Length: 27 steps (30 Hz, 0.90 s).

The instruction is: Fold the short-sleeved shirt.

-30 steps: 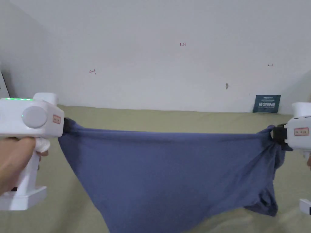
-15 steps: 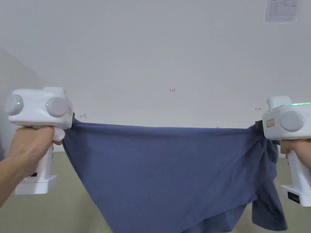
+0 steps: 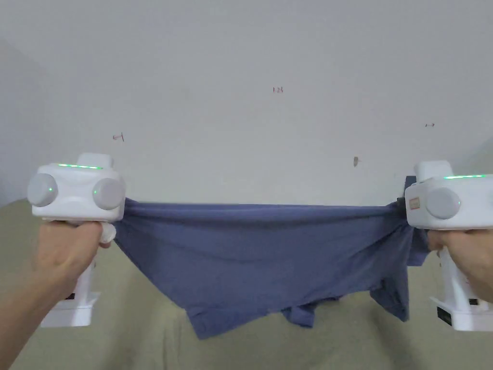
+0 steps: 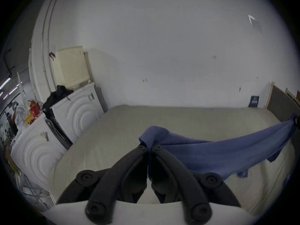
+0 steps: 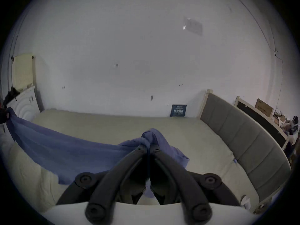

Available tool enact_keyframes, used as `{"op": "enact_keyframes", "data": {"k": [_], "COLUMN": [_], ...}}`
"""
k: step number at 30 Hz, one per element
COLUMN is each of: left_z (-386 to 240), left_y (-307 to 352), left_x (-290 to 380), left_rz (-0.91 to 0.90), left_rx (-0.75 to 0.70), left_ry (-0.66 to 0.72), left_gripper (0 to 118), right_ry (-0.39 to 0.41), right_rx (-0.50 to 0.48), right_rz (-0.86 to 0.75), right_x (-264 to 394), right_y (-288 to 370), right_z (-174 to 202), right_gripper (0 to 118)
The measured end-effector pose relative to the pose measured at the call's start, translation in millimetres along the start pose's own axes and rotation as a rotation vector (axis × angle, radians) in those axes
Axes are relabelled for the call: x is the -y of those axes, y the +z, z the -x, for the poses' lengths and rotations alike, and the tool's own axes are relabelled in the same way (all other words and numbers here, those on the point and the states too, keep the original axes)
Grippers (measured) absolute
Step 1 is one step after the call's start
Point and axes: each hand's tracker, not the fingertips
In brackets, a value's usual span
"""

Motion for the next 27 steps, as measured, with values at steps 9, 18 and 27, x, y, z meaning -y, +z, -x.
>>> {"op": "enact_keyframes", "data": {"k": [9,18,27], "left_z": [8,58,72], "left_y": [24,132,170], "left_x": [132,223,315], "left_rz": [0.140,0.222,0.335], "left_rx": [0.092,0.157,0.232], "left_ry": [-0.018,-0.026,-0.080], "left_gripper": [2,2,2], "right_ry": [-0.012,-0.017,-0.027], "right_rx": [-0.053,-0.094,-0.101], "right_rz": [0.145,0.198,0.308], "right_x": [147,245,324], "right_y": [27,148,184], "right_z": [-7,-43,-49], "right_gripper": [2,2,2]}}
